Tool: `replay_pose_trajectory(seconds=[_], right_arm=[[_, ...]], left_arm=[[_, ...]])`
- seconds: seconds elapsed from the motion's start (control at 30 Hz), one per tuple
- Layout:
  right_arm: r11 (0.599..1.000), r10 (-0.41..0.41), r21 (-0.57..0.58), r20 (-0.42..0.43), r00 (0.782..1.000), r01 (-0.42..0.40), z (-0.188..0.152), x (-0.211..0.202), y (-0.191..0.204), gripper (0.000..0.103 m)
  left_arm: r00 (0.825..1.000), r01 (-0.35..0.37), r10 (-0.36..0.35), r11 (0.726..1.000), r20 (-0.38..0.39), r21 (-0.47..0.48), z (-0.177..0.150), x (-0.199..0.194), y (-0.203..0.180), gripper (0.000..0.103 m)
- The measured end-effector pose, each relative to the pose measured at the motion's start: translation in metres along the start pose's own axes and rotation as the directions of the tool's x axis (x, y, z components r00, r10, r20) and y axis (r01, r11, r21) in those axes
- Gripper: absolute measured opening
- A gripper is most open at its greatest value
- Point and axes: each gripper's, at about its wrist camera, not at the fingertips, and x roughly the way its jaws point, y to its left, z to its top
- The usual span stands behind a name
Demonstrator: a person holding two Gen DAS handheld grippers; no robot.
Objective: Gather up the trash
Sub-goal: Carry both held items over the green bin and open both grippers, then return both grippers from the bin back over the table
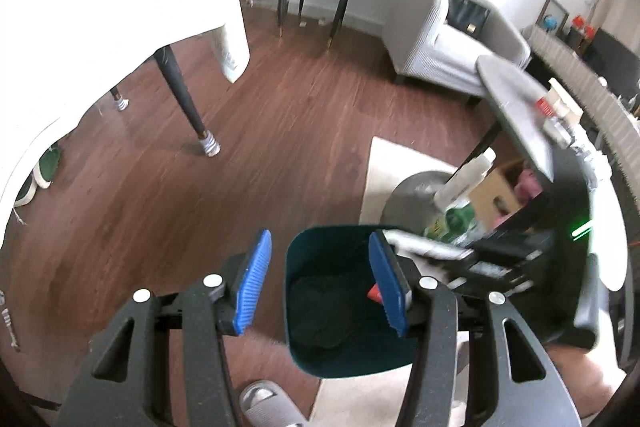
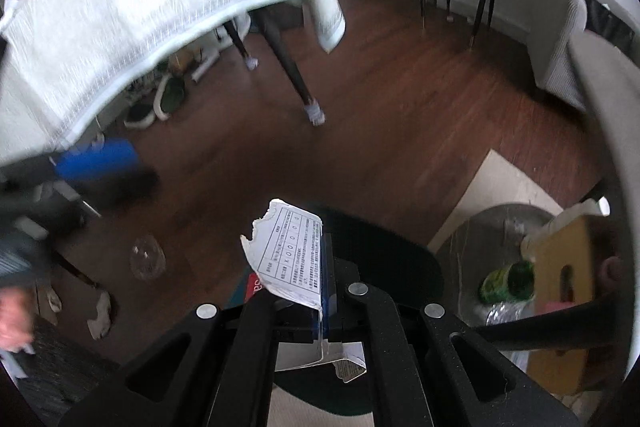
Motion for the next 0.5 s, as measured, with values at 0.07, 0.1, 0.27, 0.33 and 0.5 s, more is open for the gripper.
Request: replay_pose_trajectory(seconds=[0.07, 0.1, 0.27, 0.33, 0.5], right_arm=[[1.000, -0.014, -0.014, -0.036, 0.999, 0.013, -0.005, 0.010, 0.002, 0.001], [1.000, -0.021, -0.021, -0.048, 0.999, 0.020, -0.007, 0.013, 0.003, 0.001], [0.996, -0.086, -0.045, -0.105, 0.991, 0.082, -0.016, 0.023, 0.002, 0.001], [0.995, -0.098, -0.037, -0.121, 0.988, 0.094, -0.021, 0.024, -0.002, 0.005], [0.994, -0.111, -0.020, -0.111, 0.988, 0.110, -0.028, 0.017, -0.010, 0.049]], left_arm=[[1.000, 0.013, -0.013, 1.000, 0.026, 0.006, 0.003, -0.007, -0.006, 0.055], [0.999, 0.015, -0.016, 1.000, 0.036, 0.013, 0.005, -0.010, -0.008, 0.055], [0.996, 0.033, -0.035, 0.999, 0.079, 0.026, 0.010, -0.023, -0.016, 0.056], [0.995, 0.035, -0.038, 0.999, 0.094, 0.034, 0.013, -0.028, -0.021, 0.057], [0.991, 0.036, -0.043, 0.998, 0.126, 0.056, 0.016, -0.038, -0.032, 0.058]])
